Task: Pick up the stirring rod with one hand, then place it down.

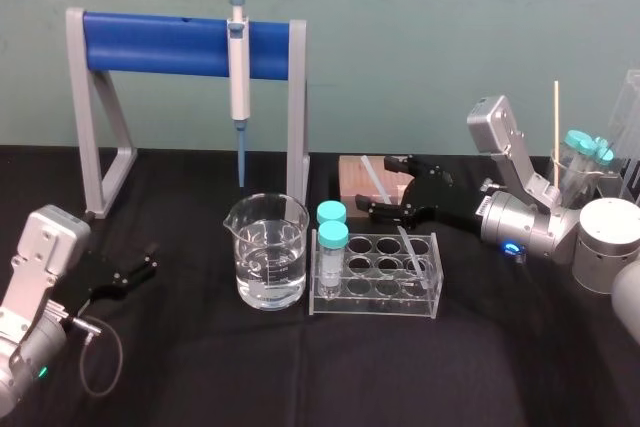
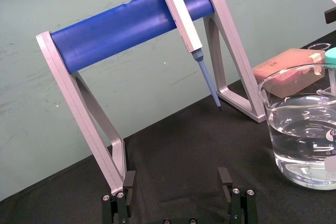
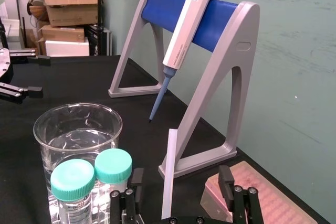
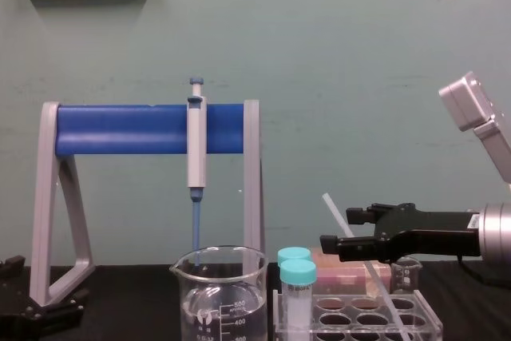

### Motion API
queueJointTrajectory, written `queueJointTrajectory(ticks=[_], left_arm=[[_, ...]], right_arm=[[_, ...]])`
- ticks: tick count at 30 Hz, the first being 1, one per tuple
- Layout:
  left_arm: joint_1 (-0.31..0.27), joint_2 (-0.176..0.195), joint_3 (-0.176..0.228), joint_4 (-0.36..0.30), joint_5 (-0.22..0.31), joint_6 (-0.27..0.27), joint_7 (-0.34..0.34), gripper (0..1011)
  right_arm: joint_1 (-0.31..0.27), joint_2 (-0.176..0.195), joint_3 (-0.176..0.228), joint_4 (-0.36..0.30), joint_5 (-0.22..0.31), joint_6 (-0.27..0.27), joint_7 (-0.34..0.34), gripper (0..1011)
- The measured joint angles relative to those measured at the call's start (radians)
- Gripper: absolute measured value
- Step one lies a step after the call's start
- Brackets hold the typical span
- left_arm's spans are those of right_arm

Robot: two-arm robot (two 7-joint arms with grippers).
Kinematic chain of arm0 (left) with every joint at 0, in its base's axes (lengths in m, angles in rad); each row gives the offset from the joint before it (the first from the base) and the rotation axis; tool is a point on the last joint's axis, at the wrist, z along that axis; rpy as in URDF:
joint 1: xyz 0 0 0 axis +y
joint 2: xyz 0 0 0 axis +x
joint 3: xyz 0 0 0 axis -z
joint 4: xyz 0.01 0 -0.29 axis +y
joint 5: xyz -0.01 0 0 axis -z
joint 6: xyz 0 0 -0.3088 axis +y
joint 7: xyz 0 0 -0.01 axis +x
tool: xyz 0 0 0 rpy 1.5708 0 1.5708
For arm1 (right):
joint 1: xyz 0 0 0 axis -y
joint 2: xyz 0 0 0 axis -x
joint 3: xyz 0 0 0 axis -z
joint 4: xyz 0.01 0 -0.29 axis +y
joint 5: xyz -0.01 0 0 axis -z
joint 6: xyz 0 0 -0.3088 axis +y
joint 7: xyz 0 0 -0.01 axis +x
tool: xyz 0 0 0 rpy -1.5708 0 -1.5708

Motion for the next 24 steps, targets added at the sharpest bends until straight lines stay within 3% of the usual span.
queueJointTrajectory(ticks=[14,24], left_arm=[[0.0,0.0,0.0,0.0,0.0,0.0,0.0,1000],[0.0,0.0,0.0,0.0,0.0,0.0,0.0,1000]], right_arm=[[-0.001,0.001,0.0,-0.001,0.001,0.001,-0.001,539],[-0.001,0.001,0.0,-0.002,0.001,0.001,-0.002,194]])
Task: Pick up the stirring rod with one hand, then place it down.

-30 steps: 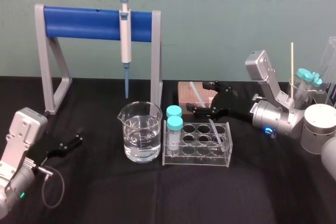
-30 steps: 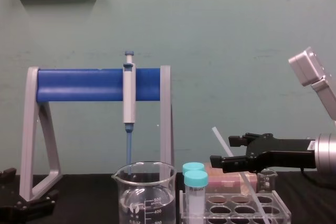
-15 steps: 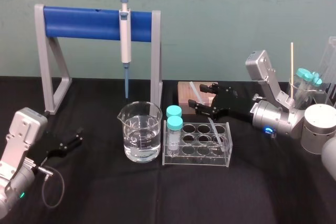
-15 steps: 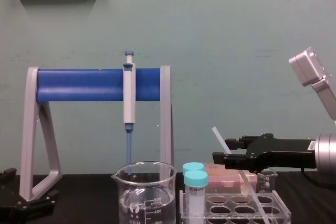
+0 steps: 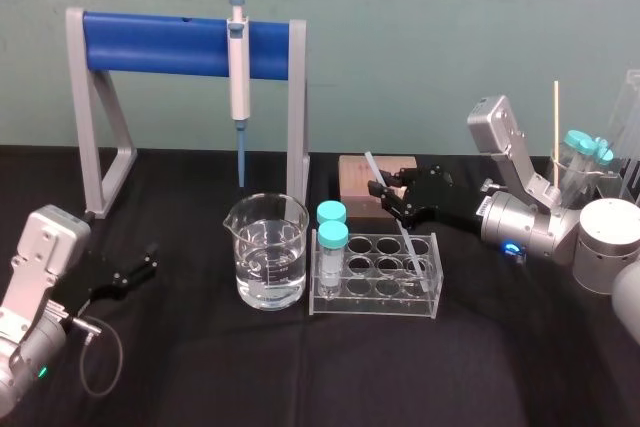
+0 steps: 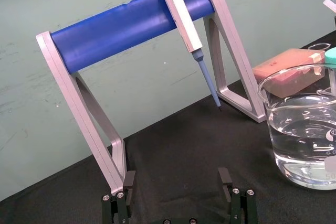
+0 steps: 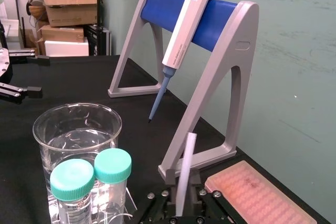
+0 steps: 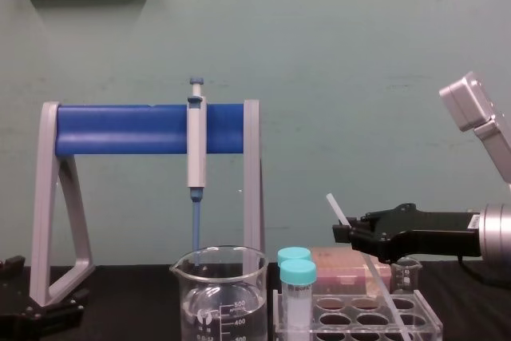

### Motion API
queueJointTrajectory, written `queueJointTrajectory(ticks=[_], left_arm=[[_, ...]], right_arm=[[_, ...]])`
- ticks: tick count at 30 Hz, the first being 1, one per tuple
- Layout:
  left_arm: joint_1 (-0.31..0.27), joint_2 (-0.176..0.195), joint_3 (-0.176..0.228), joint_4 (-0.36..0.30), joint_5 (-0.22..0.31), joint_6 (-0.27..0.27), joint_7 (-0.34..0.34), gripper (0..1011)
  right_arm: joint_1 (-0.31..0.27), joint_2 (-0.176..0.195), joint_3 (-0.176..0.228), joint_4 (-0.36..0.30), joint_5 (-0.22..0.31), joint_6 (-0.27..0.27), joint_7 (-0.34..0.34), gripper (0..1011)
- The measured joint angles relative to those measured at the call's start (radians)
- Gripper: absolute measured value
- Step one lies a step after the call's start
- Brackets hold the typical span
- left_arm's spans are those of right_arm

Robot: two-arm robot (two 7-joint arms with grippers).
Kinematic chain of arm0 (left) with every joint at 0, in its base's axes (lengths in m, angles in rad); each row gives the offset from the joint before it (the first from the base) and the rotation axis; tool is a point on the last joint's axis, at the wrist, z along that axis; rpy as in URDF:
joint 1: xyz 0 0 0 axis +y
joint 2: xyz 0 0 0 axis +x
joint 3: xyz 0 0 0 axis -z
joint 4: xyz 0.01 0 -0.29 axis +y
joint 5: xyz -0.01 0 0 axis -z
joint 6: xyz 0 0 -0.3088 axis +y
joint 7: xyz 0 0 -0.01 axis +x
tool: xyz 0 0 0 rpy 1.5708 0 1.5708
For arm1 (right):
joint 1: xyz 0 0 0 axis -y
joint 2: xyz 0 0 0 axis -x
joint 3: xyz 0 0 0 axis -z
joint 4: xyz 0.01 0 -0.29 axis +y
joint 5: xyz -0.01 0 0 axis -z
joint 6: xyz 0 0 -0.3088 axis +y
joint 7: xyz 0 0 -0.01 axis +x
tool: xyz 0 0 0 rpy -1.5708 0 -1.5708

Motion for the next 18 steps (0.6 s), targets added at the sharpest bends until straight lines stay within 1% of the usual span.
queueJointTrajectory(ticks=[3,5,16,18], left_arm=[[0.0,0.0,0.0,0.0,0.0,0.0,0.0,1000],[0.0,0.0,0.0,0.0,0.0,0.0,0.0,1000],[0.0,0.0,0.0,0.0,0.0,0.0,0.0,1000],[0.0,0.0,0.0,0.0,0.0,0.0,0.0,1000]], right_arm=[[0.0,0.0,0.0,0.0,0.0,0.0,0.0,111],[0.0,0.0,0.0,0.0,0.0,0.0,0.0,78],[0.0,0.0,0.0,0.0,0.0,0.0,0.0,72],[-0.009,0.002,0.005,-0.017,0.002,0.003,-0.001,72]])
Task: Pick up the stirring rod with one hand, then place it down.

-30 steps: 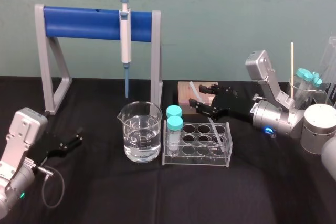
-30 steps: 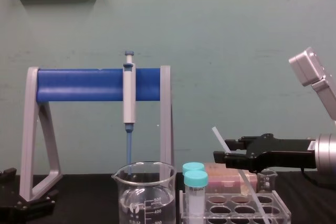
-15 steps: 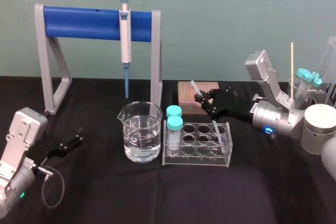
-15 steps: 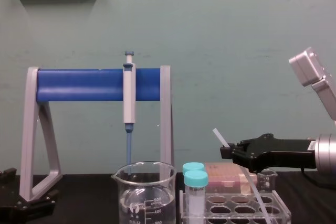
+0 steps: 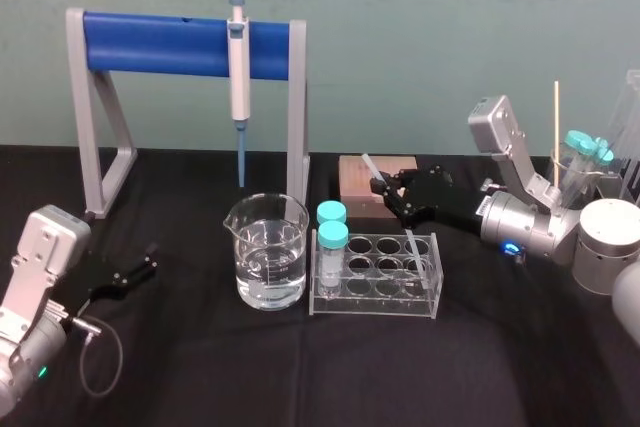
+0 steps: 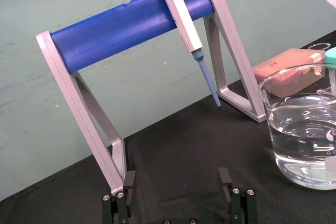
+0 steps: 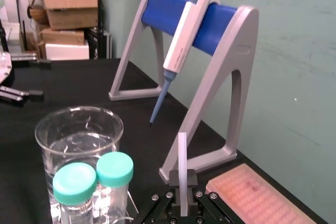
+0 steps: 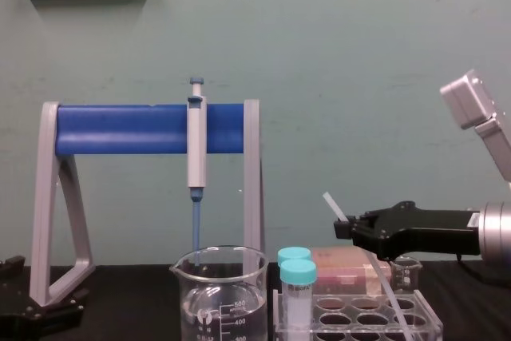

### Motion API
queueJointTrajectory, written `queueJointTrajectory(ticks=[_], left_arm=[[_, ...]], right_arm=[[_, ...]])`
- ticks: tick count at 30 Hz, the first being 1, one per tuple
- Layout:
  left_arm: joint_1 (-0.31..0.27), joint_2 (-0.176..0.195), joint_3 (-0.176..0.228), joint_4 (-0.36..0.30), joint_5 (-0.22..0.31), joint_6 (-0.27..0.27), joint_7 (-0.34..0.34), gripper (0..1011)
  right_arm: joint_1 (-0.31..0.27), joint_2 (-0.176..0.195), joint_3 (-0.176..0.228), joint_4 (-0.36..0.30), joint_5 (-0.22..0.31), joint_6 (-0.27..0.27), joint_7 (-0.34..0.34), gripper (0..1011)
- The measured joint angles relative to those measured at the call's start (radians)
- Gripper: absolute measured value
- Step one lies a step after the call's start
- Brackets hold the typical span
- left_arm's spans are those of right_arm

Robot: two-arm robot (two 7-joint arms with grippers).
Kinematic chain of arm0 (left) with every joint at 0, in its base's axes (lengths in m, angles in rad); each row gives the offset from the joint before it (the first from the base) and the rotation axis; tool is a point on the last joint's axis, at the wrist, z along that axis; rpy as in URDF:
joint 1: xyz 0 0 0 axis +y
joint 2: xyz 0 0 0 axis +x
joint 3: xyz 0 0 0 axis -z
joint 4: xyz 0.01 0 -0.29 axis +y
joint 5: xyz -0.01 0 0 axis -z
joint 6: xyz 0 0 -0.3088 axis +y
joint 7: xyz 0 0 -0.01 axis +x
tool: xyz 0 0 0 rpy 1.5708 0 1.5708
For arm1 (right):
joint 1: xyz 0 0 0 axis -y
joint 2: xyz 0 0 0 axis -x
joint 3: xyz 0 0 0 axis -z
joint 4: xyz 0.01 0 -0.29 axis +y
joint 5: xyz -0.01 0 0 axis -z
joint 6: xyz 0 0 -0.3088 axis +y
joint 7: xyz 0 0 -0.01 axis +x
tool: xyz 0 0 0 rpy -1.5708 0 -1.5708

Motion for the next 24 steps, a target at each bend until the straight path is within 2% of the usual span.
queueJointTrajectory(ticks=[7,14,24], left_arm=[[0.0,0.0,0.0,0.0,0.0,0.0,0.0,1000],[0.0,0.0,0.0,0.0,0.0,0.0,0.0,1000],[0.0,0.0,0.0,0.0,0.0,0.0,0.0,1000]], right_arm=[[-0.062,0.023,0.041,-0.129,0.04,0.037,-0.029,72],[-0.141,0.052,0.082,-0.31,0.101,0.085,-0.077,71],[-0.207,0.084,0.101,-0.471,0.146,0.075,-0.112,72]])
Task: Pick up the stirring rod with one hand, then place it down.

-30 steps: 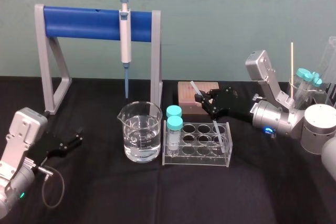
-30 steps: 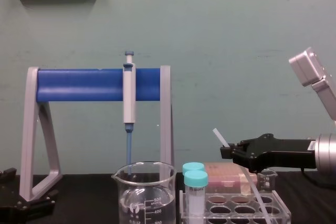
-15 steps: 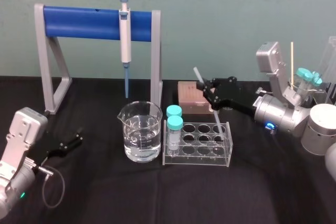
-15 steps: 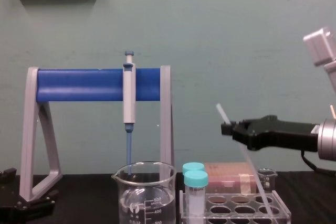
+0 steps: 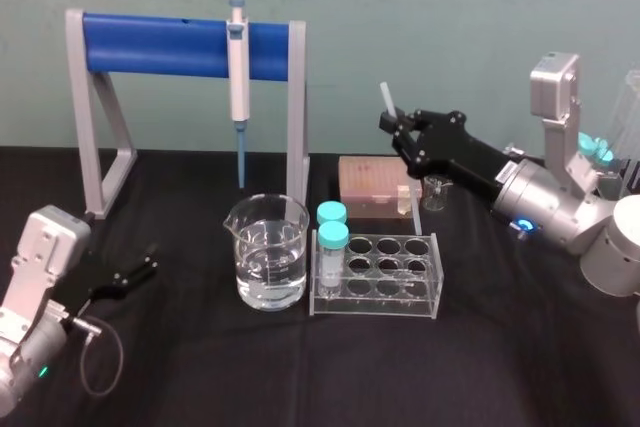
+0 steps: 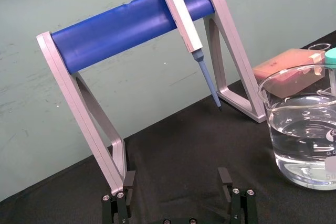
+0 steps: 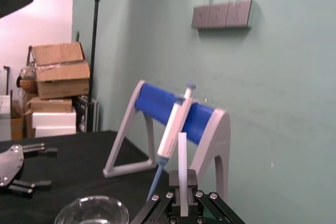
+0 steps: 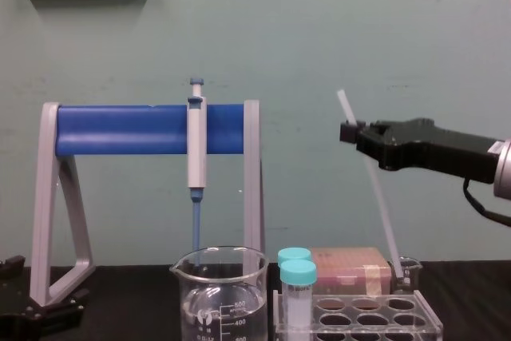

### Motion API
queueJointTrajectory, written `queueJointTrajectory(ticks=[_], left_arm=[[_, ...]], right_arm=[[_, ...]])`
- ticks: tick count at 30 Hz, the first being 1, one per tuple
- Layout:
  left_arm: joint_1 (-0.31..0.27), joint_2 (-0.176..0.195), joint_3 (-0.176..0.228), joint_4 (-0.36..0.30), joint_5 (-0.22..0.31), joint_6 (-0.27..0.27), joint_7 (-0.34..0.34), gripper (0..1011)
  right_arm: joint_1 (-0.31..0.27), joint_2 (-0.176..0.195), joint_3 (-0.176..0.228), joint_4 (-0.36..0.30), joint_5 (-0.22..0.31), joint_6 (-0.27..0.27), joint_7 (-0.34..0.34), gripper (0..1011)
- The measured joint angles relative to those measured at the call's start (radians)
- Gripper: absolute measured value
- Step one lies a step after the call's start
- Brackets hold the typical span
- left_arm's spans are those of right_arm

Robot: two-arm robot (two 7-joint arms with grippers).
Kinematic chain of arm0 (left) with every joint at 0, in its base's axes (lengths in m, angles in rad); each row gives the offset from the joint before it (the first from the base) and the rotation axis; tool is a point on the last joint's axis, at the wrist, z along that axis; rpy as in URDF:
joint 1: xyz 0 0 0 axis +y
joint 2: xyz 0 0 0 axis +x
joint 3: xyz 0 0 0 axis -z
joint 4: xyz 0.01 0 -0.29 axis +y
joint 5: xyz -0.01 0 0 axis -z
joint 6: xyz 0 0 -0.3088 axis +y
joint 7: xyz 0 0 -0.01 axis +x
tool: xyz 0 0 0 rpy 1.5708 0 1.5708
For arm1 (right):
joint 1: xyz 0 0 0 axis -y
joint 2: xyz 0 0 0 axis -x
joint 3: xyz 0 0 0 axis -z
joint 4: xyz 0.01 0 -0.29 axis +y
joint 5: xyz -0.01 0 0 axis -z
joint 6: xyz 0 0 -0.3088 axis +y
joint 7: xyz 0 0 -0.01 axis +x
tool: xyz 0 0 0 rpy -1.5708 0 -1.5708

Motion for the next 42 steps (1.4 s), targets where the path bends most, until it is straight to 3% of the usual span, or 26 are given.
queueJointTrajectory(ticks=[4,9,19,27,42], left_arm=[[0.0,0.0,0.0,0.0,0.0,0.0,0.0,1000],[0.0,0.0,0.0,0.0,0.0,0.0,0.0,1000],[0.0,0.0,0.0,0.0,0.0,0.0,0.0,1001],[0.0,0.0,0.0,0.0,0.0,0.0,0.0,1000],[0.0,0.0,0.0,0.0,0.0,0.0,0.0,1000]], right_arm=[[-0.027,0.013,0.003,-0.051,-0.004,-0.044,-0.028,71],[-0.083,0.024,0.012,-0.114,-0.06,-0.15,-0.104,71],[-0.163,0.011,0.051,-0.123,-0.104,-0.298,-0.156,71],[-0.208,-0.01,0.081,-0.12,-0.088,-0.33,-0.162,72],[-0.24,-0.027,0.102,-0.138,-0.096,-0.309,-0.178,71]])
